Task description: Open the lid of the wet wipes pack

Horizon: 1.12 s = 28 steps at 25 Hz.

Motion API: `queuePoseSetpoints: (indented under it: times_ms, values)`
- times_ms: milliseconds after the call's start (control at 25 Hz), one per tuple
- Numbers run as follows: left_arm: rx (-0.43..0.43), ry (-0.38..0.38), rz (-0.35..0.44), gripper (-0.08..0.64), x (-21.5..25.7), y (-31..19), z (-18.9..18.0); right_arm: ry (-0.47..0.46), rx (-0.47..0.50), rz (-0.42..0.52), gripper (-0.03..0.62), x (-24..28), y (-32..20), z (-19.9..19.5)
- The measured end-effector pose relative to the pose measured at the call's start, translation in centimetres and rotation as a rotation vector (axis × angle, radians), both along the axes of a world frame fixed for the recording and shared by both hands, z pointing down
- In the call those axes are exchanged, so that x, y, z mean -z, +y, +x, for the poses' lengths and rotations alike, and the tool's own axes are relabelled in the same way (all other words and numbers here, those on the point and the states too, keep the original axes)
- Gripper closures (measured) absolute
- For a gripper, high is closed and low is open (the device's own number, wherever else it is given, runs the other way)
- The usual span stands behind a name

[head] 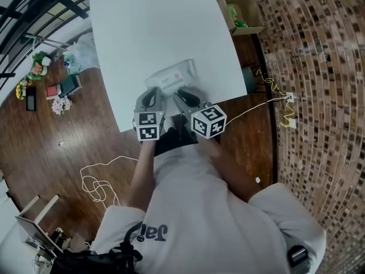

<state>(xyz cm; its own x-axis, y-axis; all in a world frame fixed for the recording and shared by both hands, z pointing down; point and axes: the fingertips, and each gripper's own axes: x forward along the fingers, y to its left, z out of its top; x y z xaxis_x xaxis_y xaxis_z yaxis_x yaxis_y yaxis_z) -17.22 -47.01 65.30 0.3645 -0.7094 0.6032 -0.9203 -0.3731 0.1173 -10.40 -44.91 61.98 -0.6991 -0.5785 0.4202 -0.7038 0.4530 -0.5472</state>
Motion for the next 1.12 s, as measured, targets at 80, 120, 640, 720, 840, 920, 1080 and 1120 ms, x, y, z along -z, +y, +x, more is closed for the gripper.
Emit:
queuePoseSetpoints:
  times_ms: [80,120,640,720,840,920,1080,1120]
  values:
    - [-0.005,0.007,-0.007,0.543,-0.3,0.0,0.1,-0.081,-0.044,-0.059,0.52,-0.3,-0.3,-0.2]
    - [-0.006,0.011,-0.008,0.543,-0.3,-0.1,0.1,-0.124,-0.072,-0.096,0.513,-0.4,-0.4,-0.2]
    - [-0.008,0.032,0.004,0.543,-0.3,-0.1,0.2,-0.229,-0.219,-0.298,0.499,-2.8,-0.9,0.0]
    - [-0.011,0.028,0.006,0.543,-0.4,-0.1,0.2,-0.229,-0.23,-0.315,0.499,-3.2,-1.0,0.1]
    - [-0.015,0.022,0.009,0.543,-0.4,-0.2,0.4,-0.228,-0.236,-0.333,0.499,-3.6,-1.1,0.3]
    - [-0.017,0.02,0.01,0.543,-0.5,-0.2,0.5,-0.238,-0.238,-0.35,0.502,-3.5,-1.1,0.1]
    - [-0.017,0.02,0.014,0.543,-0.5,-0.2,0.4,-0.207,-0.228,-0.363,0.522,-3.8,-1.2,0.1]
    - [-0.017,0.02,0.015,0.543,-0.5,-0.2,0.4,-0.2,-0.226,-0.368,0.529,-3.8,-1.2,0.2]
